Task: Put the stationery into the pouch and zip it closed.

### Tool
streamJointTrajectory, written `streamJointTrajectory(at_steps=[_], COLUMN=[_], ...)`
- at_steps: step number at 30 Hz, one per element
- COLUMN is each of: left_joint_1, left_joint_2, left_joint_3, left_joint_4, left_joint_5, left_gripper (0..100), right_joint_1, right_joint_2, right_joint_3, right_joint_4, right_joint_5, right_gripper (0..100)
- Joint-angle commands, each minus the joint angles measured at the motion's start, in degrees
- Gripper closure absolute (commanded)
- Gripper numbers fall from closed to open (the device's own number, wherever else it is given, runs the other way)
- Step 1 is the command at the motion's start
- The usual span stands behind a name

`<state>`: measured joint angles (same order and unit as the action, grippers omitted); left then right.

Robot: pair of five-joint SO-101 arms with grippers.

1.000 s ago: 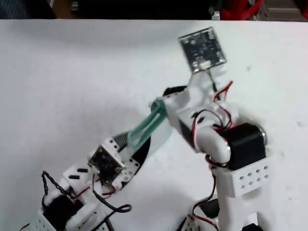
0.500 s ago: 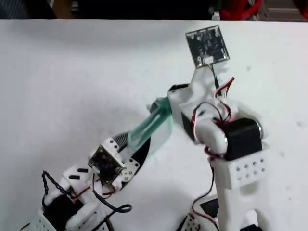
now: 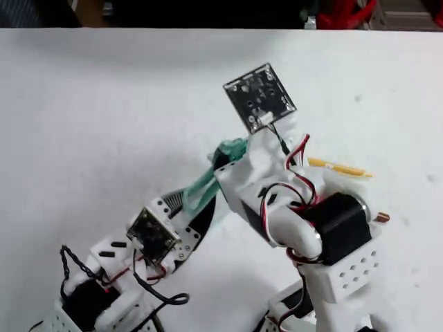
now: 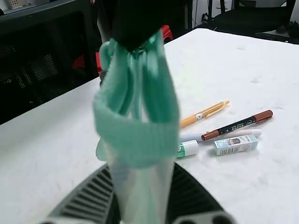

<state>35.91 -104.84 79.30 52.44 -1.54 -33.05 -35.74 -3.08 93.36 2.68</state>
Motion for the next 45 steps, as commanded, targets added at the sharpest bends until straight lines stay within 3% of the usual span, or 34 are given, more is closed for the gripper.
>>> streamJointTrajectory(at_steps=[1,6,14,19,22,25,29,41,45], left_joint_1=[-0.1,0.0,-0.4,-0.6,-2.8,-3.5,-3.4,-3.4,-3.4], left_joint_2=[0.2,0.2,0.2,0.2,0.2,0.2,0.2,0.2,0.2], left_joint_3=[-0.3,-0.3,-0.5,-0.4,-0.4,-0.4,-0.5,-0.5,-0.5], left_joint_4=[-0.1,-0.1,-0.3,0.0,-0.1,-0.1,-0.4,-0.4,-0.4], left_joint_5=[-0.9,-1.0,-1.0,1.9,5.0,4.0,1.0,0.1,0.0], left_gripper=[98,98,97,83,82,85,99,98,98], right_joint_1=[1.8,1.8,1.6,1.6,1.4,1.9,3.1,11.5,11.3], right_joint_2=[2.2,2.5,2.0,2.2,2.0,2.2,2.5,2.1,1.9], right_joint_3=[0.0,0.4,0.3,0.4,0.4,0.4,0.4,10.7,11.0], right_joint_4=[-1.4,-5.2,-7.8,-7.4,-6.7,-6.8,-7.1,-18.2,-18.1], right_joint_5=[0.5,0.6,0.6,0.6,0.6,0.7,4.8,6.7,6.7], right_gripper=[85.9,98.0,98.1,98.1,98.1,98.1,98.1,98.1,98.1])
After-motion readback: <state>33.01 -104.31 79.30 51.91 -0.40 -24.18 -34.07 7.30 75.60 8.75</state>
